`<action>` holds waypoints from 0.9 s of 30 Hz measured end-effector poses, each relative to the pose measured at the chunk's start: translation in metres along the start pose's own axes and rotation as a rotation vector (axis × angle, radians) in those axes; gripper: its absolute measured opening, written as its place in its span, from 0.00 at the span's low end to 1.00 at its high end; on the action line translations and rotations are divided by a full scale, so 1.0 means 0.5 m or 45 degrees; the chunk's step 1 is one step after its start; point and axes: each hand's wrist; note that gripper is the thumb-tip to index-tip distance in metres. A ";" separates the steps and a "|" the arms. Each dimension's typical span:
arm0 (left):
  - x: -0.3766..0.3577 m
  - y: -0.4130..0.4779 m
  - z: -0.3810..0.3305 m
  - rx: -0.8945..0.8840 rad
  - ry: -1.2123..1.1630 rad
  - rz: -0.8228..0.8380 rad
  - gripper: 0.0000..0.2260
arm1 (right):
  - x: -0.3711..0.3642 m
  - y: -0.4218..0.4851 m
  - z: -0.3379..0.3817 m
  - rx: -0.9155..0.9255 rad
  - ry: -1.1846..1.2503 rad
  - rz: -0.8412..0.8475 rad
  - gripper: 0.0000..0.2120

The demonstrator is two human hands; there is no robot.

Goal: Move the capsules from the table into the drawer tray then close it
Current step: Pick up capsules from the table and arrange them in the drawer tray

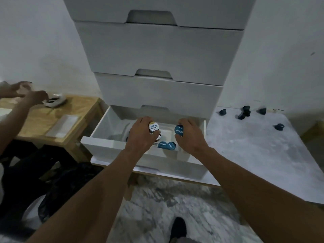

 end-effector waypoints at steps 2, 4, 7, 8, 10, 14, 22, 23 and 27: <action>-0.011 0.027 0.014 0.025 -0.020 0.027 0.15 | -0.015 0.027 -0.007 0.001 -0.012 0.014 0.15; -0.023 0.054 0.028 0.031 -0.034 0.067 0.16 | -0.031 0.056 -0.015 -0.013 -0.006 0.046 0.14; -0.040 0.093 0.047 0.005 0.001 0.151 0.15 | -0.058 0.096 -0.029 -0.032 0.004 0.107 0.14; -0.046 0.106 0.054 -0.004 0.024 0.178 0.16 | -0.067 0.107 -0.033 -0.030 0.000 0.136 0.14; -0.059 0.131 0.067 -0.005 0.056 0.227 0.18 | -0.084 0.128 -0.046 -0.041 -0.004 0.200 0.17; -0.086 0.169 0.079 -0.023 0.055 0.310 0.13 | -0.106 0.159 -0.071 -0.073 -0.047 0.263 0.21; -0.131 0.229 0.104 -0.197 -0.051 0.600 0.15 | -0.128 0.176 -0.099 -0.220 -0.092 0.261 0.24; -0.135 0.233 0.109 -0.205 -0.068 0.634 0.16 | -0.127 0.175 -0.100 -0.235 -0.096 0.250 0.25; -0.149 0.248 0.119 -0.316 -0.115 0.713 0.15 | -0.127 0.174 -0.097 -0.287 -0.135 0.250 0.23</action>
Point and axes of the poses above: each hand's wrist, its own y-axis towards the middle knuckle, its own x-axis out of the back of the hand, z = x × y, and after that the axes turned 7 degrees about y, right-handed
